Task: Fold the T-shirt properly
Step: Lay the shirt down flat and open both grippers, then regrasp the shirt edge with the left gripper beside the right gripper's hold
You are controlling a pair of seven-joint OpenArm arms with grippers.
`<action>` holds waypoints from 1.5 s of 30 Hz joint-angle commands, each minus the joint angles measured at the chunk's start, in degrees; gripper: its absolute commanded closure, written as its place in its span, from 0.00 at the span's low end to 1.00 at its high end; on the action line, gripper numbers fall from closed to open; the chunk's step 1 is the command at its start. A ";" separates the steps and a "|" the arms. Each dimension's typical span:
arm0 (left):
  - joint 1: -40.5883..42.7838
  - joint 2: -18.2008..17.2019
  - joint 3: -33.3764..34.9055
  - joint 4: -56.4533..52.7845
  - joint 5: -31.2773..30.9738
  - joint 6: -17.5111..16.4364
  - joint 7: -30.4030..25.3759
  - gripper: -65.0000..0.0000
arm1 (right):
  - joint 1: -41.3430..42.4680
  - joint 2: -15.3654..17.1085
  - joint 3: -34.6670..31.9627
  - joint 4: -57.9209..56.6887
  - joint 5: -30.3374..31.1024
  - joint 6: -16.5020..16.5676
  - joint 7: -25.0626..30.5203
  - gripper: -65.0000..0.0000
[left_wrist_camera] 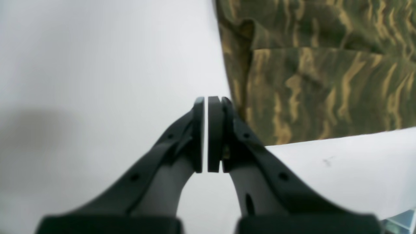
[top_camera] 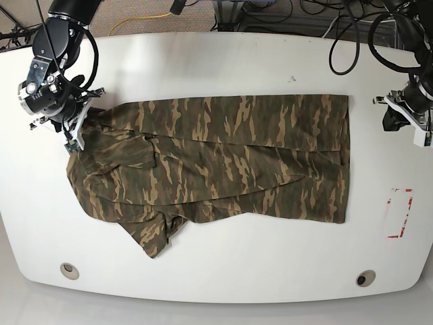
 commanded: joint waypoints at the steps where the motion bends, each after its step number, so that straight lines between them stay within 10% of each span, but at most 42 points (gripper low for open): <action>1: -0.33 -0.29 1.29 0.79 -0.68 0.01 -0.87 1.00 | 0.64 0.94 0.38 1.00 0.05 0.03 0.82 1.00; 7: -0.33 0.06 9.64 0.70 1.51 0.45 -0.87 0.99 | 0.90 0.94 0.38 1.00 0.40 0.03 0.82 1.00; 16: -3.94 7.36 10.52 -1.67 14.53 0.45 -1.05 0.50 | 0.90 0.85 0.38 1.00 0.40 0.03 0.90 1.00; 23: -7.19 10.35 12.72 -5.54 22.26 0.45 -5.71 0.30 | 0.73 0.76 0.38 1.00 0.49 0.03 3.01 1.00; 45: -17.21 10.61 19.84 -24.00 22.96 0.36 -13.18 0.37 | 1.78 -0.64 0.38 1.09 0.40 0.03 3.19 1.00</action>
